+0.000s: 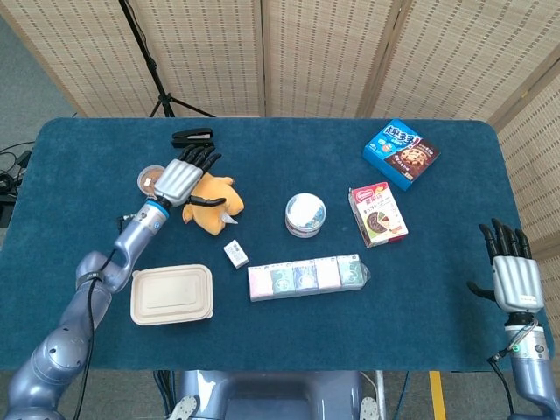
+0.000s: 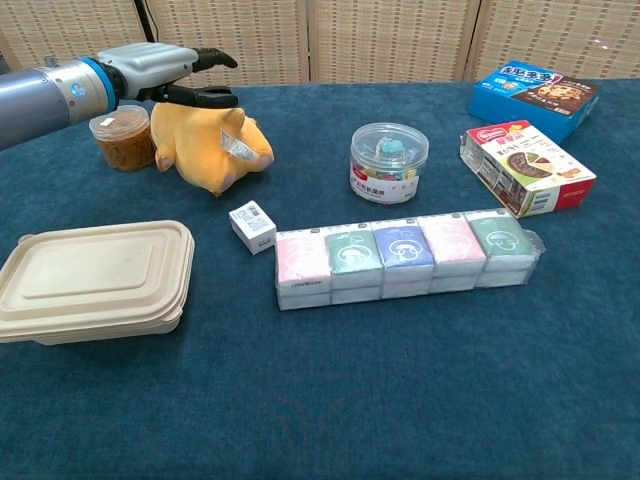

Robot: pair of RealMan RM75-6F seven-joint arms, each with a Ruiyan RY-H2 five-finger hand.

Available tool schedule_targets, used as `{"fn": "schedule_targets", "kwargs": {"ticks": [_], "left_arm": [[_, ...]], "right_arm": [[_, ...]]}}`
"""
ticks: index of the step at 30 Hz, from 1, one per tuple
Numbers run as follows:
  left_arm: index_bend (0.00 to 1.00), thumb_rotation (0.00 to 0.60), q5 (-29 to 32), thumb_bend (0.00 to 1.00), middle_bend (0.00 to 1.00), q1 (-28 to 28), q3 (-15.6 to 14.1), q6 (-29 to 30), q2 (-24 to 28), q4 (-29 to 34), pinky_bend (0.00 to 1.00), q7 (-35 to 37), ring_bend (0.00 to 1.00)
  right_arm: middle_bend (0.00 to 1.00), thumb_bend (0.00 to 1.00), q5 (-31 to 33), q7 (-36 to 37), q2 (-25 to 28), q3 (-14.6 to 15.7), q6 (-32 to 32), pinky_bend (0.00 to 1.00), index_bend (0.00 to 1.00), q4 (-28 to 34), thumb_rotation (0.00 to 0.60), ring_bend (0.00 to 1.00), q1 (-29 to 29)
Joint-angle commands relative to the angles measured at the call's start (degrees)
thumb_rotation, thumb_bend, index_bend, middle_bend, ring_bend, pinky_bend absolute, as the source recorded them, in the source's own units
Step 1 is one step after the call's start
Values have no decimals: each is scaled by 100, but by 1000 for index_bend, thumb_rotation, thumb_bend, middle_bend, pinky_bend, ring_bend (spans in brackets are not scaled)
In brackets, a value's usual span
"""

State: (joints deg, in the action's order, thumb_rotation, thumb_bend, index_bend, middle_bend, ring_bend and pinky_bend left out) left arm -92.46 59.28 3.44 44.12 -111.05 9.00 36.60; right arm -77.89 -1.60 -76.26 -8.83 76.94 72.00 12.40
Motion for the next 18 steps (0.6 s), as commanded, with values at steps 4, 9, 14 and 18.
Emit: {"fn": "schedule_targets", "kwargs": {"ticks": [4,9,14,18], "left_arm": [[0,0,74,0,0,108,-92,-425,-203,-183,0,91,0],[0,0,92,0,0,119,-158,-549,-309,-253,0,69,0],[0,0,64,0,0,130,-247,-409,-428,-246,0,52,0],[0,0,37,0,0,112,-312,-197,-502,-234,0,51,0]], "right_arm": [[0,0,37,68,-1,-12,-52,0,0,-49,600,0,17],[0,0,43,118,12,-11,-62,0,0,-60,600,0,14],[0,0,37,166,33,-5,-75,0,0,-53,600,0,14],[0,0,24,197,55,-1,-56,0,0,-37,600,0,4]]}}
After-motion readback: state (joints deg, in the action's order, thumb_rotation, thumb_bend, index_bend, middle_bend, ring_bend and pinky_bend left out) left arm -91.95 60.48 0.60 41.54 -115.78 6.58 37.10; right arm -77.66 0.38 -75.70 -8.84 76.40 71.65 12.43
